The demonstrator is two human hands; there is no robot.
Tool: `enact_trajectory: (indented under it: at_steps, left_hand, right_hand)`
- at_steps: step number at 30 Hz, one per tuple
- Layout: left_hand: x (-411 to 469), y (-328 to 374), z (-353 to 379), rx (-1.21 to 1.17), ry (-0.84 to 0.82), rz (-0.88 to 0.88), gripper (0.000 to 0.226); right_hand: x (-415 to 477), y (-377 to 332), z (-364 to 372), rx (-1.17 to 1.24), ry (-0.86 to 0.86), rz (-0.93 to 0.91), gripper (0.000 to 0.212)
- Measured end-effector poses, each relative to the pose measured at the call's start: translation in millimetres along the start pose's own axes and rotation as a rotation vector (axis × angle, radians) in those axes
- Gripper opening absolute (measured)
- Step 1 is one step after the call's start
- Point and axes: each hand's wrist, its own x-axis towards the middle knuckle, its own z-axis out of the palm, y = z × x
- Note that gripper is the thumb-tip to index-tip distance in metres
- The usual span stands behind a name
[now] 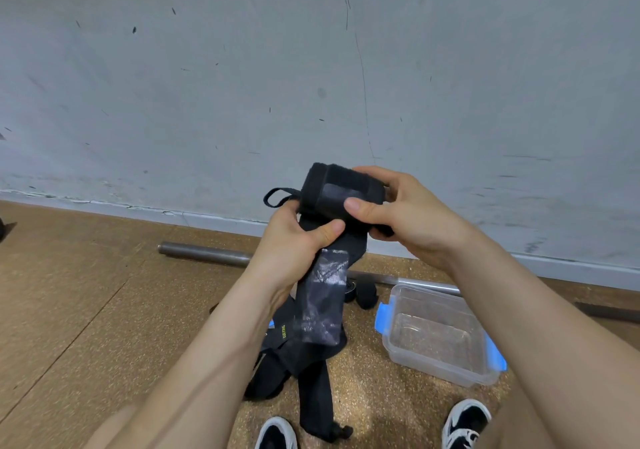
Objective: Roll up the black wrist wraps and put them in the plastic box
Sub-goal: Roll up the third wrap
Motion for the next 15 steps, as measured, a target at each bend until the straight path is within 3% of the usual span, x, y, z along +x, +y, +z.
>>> enact_trajectory:
  at_steps: [3, 8, 15]
  left_hand:
    - [3.1, -3.2, 2.2, -0.015, -0.013, -0.057, 0.032]
    - [4.3, -7.7, 8.5, -0.117, 0.02, -0.122, 0.016]
    - [4.3, -6.1, 9.6, -0.201, 0.002, -0.085, 0.02]
  right_hand:
    - [3.8, 4.4, 3.3, -0.147, 0.068, -0.11, 0.04]
    - [6.7, 5.8, 5.5, -0.218, 0.118, -0.19, 0.051]
    - [9.5, 3.9, 9.2, -0.056, 0.169, -0.227, 0.058]
